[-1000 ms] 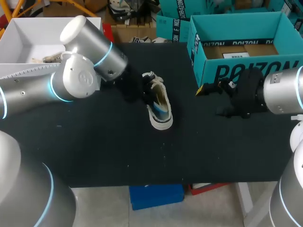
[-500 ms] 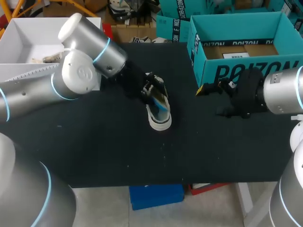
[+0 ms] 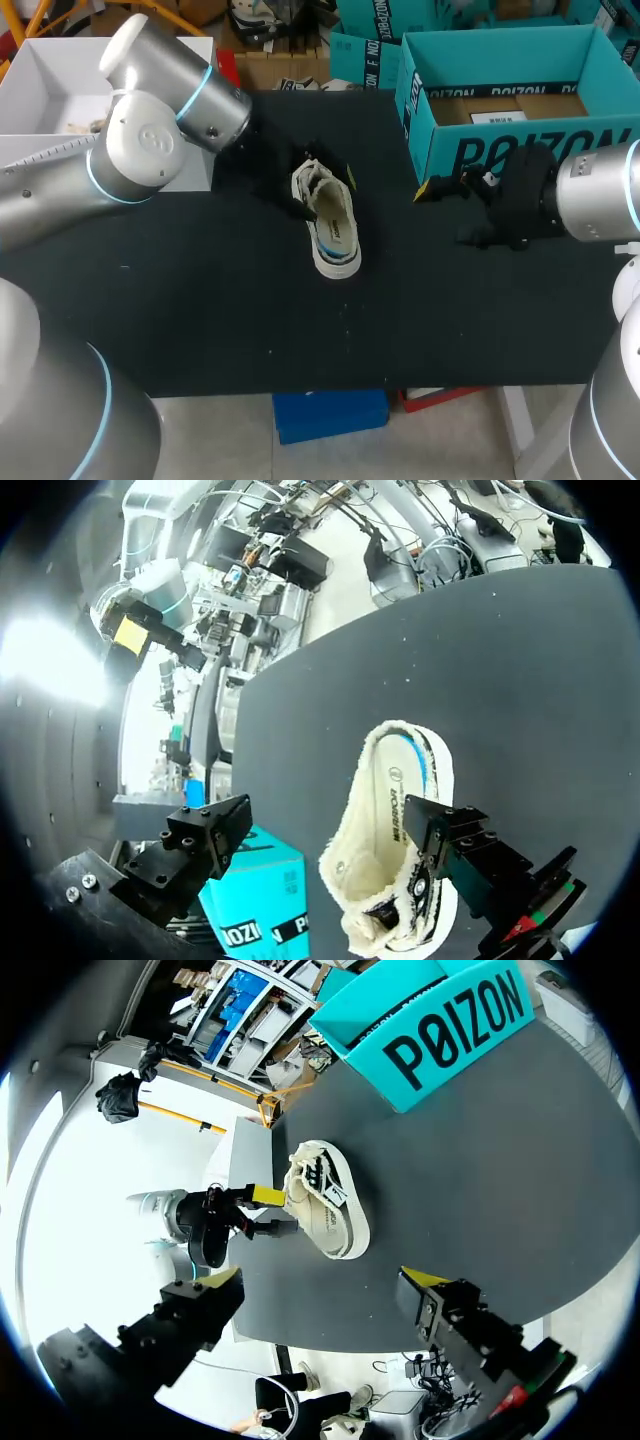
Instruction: Take the shoe out of the shoebox, open the shoe tongue, remove and reinsert the insole, then place the shoe into the shoebox
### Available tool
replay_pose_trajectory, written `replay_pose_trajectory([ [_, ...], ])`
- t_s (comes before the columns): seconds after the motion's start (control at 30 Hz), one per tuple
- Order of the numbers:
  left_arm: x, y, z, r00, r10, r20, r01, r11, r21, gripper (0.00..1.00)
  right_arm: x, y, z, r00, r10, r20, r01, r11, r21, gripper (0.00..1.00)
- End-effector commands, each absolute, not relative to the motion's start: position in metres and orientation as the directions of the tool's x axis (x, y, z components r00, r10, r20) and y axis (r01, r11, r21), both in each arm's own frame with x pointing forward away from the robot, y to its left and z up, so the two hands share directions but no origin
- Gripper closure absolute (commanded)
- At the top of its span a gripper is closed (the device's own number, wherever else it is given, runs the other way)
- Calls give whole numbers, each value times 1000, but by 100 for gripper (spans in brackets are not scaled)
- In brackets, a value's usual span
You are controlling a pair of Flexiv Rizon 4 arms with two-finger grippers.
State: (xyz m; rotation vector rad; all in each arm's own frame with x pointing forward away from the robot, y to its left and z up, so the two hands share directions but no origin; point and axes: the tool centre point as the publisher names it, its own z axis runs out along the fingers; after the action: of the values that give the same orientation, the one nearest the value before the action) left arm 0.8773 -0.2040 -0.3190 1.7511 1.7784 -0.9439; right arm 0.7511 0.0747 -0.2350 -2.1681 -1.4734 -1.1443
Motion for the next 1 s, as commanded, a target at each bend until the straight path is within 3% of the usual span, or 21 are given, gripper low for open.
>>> replay_pose_trajectory([
  [0.03,879,-201,-316,-63,685,-725,986,-68,-150,31,752,77,-235,169,657,735,875,-442,195,0],
  [0.07,880,-200,-314,-55,692,-720,986,-76,-149,60,752,77,-235,169,657,735,875,-442,195,0],
  [0.1,880,-200,-313,-46,699,-714,985,-87,-149,96,752,77,-235,169,657,735,875,-442,195,0],
  [0.13,880,-199,-313,-35,711,-702,983,-102,-152,100,752,77,-235,169,657,735,875,-442,195,0],
  [0.63,868,-191,-336,141,844,-517,939,-279,-199,100,752,77,-235,169,657,735,875,-442,195,0],
  [1.0,860,-198,-348,164,883,-440,943,-271,-192,100,752,77,-235,169,657,735,875,-442,195,0],
])
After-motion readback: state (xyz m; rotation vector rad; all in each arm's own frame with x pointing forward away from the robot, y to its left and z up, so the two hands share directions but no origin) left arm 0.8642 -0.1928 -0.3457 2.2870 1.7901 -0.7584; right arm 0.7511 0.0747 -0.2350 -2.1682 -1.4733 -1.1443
